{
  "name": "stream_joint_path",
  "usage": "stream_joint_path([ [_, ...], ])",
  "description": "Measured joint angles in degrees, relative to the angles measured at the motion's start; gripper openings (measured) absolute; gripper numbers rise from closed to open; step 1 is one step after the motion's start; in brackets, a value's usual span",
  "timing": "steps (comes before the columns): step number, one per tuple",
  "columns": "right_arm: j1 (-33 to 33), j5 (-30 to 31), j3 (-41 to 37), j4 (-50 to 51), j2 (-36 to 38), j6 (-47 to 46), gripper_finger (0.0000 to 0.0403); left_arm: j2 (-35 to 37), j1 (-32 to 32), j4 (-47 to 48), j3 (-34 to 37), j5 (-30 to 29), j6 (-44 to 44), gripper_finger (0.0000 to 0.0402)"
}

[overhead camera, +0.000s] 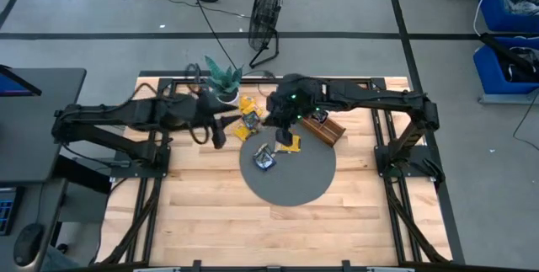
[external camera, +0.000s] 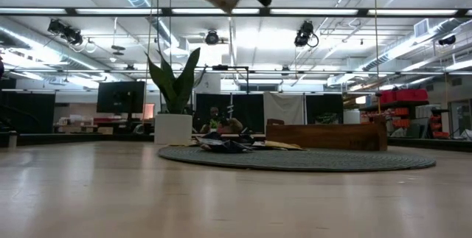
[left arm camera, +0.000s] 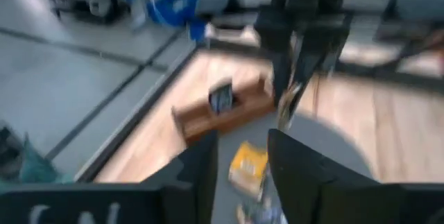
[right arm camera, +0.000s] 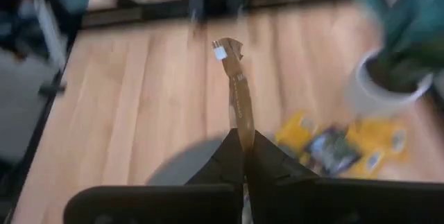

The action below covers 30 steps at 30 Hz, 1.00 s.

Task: Pick & Place Tea
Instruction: Put the brown tea bag into the left section of the wooden organizer

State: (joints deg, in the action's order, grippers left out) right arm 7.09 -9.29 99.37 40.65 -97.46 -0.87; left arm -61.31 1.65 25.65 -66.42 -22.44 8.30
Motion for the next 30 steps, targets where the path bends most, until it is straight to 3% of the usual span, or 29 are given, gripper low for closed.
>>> stream_joint_path([
  [7, 0.37, 1.70, 0.07, -14.31, 3.32, -0.15, 0.0000, 3.78, -0.74, -8.66, -0.01, -0.70, -0.64, 0.0205],
  [13, 0.38, -0.20, 0.07, -23.20, 4.01, -1.63, 0.0000, 4.40, -0.96, -11.57, 0.01, -0.19, -1.09, 0.0235],
  [30, 0.33, -1.82, 0.07, -29.17, 4.01, -4.30, 0.0000, 1.12, -2.08, -21.95, 0.03, 5.78, -1.71, 0.0233],
])
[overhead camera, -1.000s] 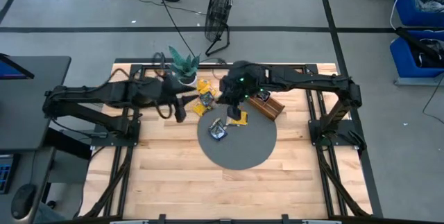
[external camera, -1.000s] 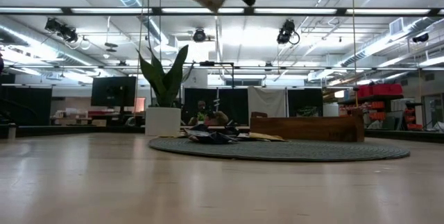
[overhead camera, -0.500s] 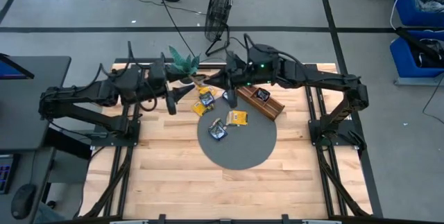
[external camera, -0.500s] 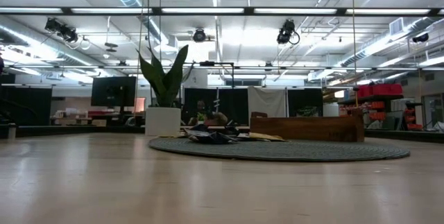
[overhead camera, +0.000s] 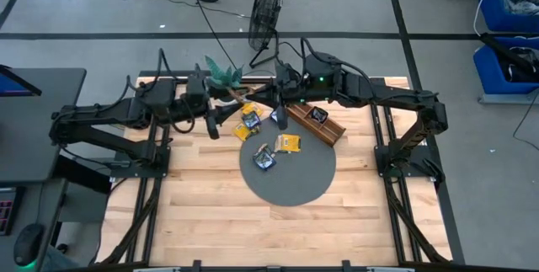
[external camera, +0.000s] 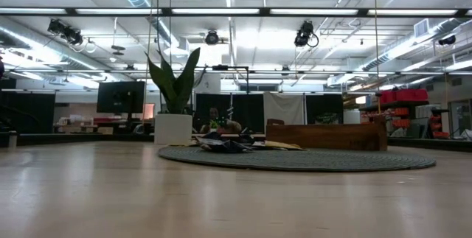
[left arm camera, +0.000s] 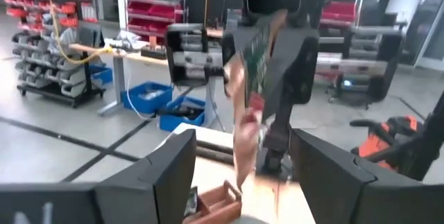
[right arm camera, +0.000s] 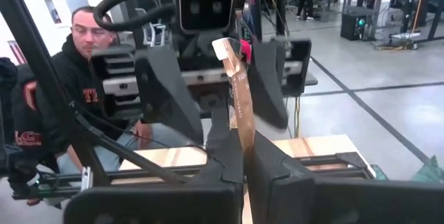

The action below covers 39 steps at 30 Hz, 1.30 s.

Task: Pick & Place Tea
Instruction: Put the brown tea bag into the left section of the wooden organizer

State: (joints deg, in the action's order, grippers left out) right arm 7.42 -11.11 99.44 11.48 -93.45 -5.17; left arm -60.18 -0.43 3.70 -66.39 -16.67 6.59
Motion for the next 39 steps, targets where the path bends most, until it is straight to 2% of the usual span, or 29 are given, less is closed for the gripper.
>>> stream_joint_path([
  [6, 0.00, 0.00, 0.00, 0.05, -0.01, -0.17, 0.0000, -0.52, -0.41, 0.39, -0.02, 0.00, -0.02, 0.0184],
  [15, 0.02, 0.17, 0.00, 0.77, -0.04, -0.14, 0.0000, -0.61, -0.40, 0.87, -0.02, 0.04, -1.78, 0.0036],
  [17, 0.04, 0.18, 0.00, 1.38, -0.04, -0.13, 0.0000, -0.61, -0.41, 1.28, -0.02, 0.04, -2.34, 0.0015],
  [22, 0.04, 0.16, 0.00, 3.08, -0.06, -0.13, 0.0031, -0.65, -0.39, 3.68, -0.02, -0.04, -3.05, 0.0018],
  [33, 0.81, 0.00, 0.04, 11.47, 3.89, -0.12, 0.0192, -0.61, -0.41, 16.29, -0.02, 0.87, -3.19, 0.0013],
  [36, 0.81, -0.24, 2.39, 15.15, 2.59, -0.35, 0.0210, -0.61, -0.41, 17.88, -0.02, 1.33, -3.47, 0.0010],
  [39, 0.81, 0.19, 6.47, 20.02, -0.35, -0.37, 0.0212, -0.63, -0.82, 18.00, -0.02, 1.42, -4.02, 0.0012],
])
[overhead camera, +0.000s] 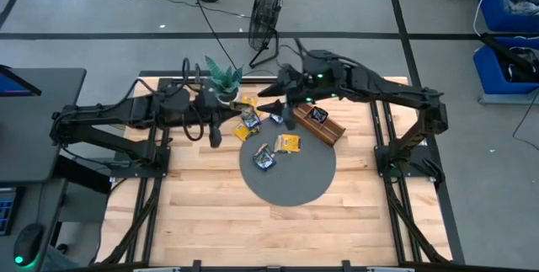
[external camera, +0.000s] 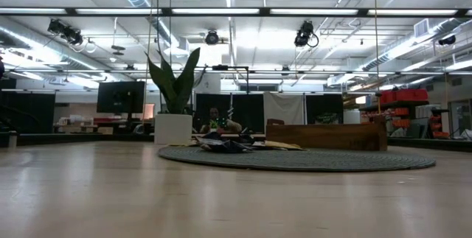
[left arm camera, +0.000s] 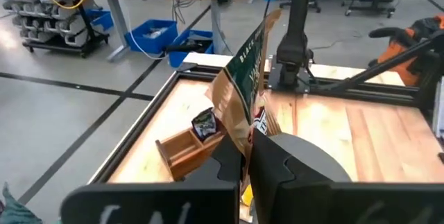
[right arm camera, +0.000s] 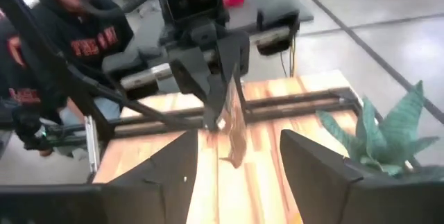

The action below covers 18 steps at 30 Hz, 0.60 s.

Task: Pick & Place Tea
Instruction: Put the brown tea bag into the left section of the wooden organizer

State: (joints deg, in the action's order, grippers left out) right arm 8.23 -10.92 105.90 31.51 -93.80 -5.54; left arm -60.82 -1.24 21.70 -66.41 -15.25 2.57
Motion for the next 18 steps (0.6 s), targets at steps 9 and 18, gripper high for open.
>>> stream_joint_path([
  [9, 0.00, 0.45, 8.42, 5.81, -6.22, 0.42, 0.0193, 0.01, -1.22, -0.11, 0.00, 0.00, -0.29, 0.0011],
  [18, 0.33, -3.36, 8.64, 4.78, -8.20, 0.02, 0.0191, 0.02, -1.17, -0.05, 0.00, 0.29, -0.36, 0.0010],
])
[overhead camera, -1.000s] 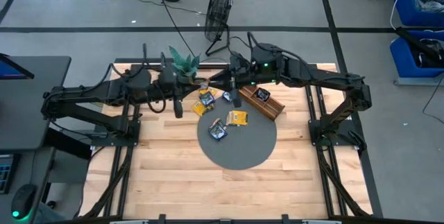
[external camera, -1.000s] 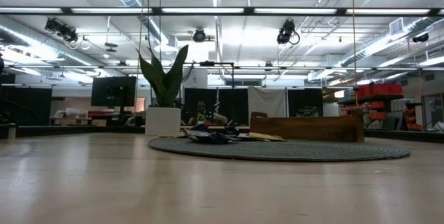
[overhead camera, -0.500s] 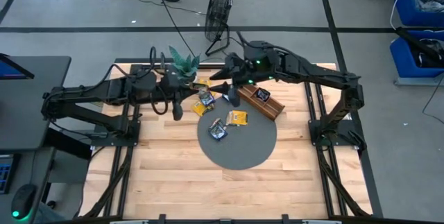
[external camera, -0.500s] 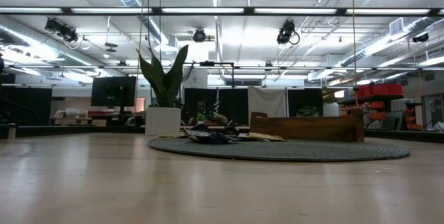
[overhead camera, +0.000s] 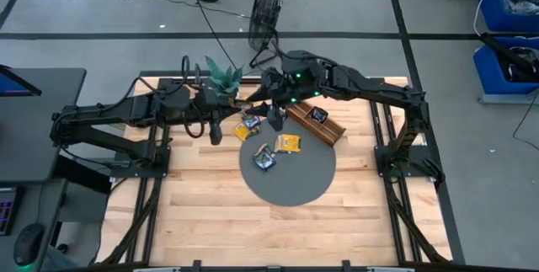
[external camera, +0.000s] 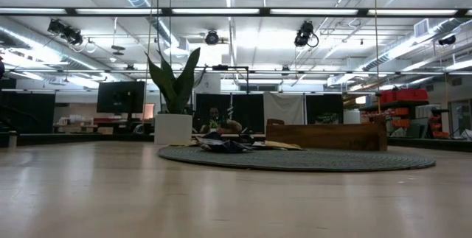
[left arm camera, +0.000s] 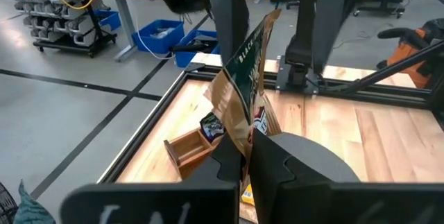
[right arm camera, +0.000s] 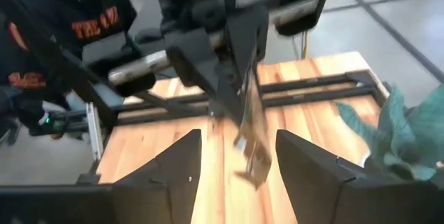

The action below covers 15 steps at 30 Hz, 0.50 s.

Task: Pick & Place Tea
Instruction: Put the brown tea bag into the left section of the wooden organizer

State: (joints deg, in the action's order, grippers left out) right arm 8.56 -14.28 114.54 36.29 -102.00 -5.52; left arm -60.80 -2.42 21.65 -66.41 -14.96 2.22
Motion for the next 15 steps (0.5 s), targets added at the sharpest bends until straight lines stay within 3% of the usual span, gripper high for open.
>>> stream_joint_path([
  [15, 1.80, -1.53, 12.97, 14.72, -4.76, 1.36, 0.0191, -0.05, -0.04, 2.80, 0.04, 1.31, -0.11, 0.0013],
])
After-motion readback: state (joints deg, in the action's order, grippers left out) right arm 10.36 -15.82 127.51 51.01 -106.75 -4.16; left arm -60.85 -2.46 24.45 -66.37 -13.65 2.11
